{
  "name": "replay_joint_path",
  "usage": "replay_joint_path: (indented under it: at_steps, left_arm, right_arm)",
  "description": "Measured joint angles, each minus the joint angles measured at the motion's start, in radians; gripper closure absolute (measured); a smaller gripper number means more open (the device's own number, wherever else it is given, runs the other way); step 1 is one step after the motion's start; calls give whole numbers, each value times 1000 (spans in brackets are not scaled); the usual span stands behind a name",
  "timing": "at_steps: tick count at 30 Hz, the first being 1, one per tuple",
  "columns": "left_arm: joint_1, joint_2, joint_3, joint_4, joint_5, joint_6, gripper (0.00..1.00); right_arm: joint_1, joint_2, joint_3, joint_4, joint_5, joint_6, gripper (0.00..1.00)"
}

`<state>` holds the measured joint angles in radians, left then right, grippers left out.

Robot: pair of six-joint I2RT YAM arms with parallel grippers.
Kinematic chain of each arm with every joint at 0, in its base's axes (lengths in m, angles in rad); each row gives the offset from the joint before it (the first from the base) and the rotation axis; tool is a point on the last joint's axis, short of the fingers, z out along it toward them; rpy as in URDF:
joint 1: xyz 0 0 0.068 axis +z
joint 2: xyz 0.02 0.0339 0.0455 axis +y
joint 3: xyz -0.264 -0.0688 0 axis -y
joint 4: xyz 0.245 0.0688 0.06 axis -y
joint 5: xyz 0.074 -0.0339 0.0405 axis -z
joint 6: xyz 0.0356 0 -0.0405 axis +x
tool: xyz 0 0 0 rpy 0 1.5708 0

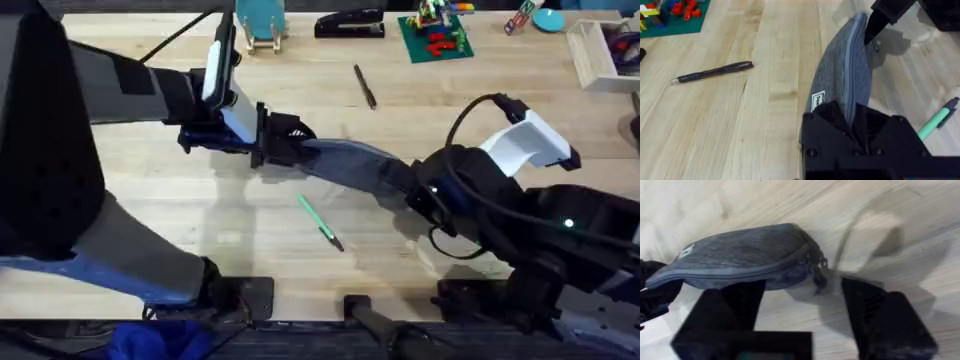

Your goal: Unzip the bag, pick up the pens from the table one at a time and place them inside, then zip the bag closed.

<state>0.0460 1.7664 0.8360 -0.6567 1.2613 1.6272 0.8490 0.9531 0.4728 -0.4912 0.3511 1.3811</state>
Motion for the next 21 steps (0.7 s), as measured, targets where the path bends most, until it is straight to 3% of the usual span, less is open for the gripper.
replay_joint_path:
  at_steps: [5, 14, 17, 21]
  left_arm:
    - [-1, 0, 0, 0, 1, 0, 958]
    - [-2, 0, 0, -1, 1, 0, 957]
    - [-2, 0, 0, -1, 1, 0, 957]
    - [-2, 0, 0, -1, 1, 0, 957]
  right_arm:
    - [5, 0, 0, 27, -2, 12, 464]
    - [6, 0, 0, 30, -6, 28, 880]
    - [3, 0, -8, -8, 0, 39, 919]
    - [3, 0, -11, -11, -6, 61, 789]
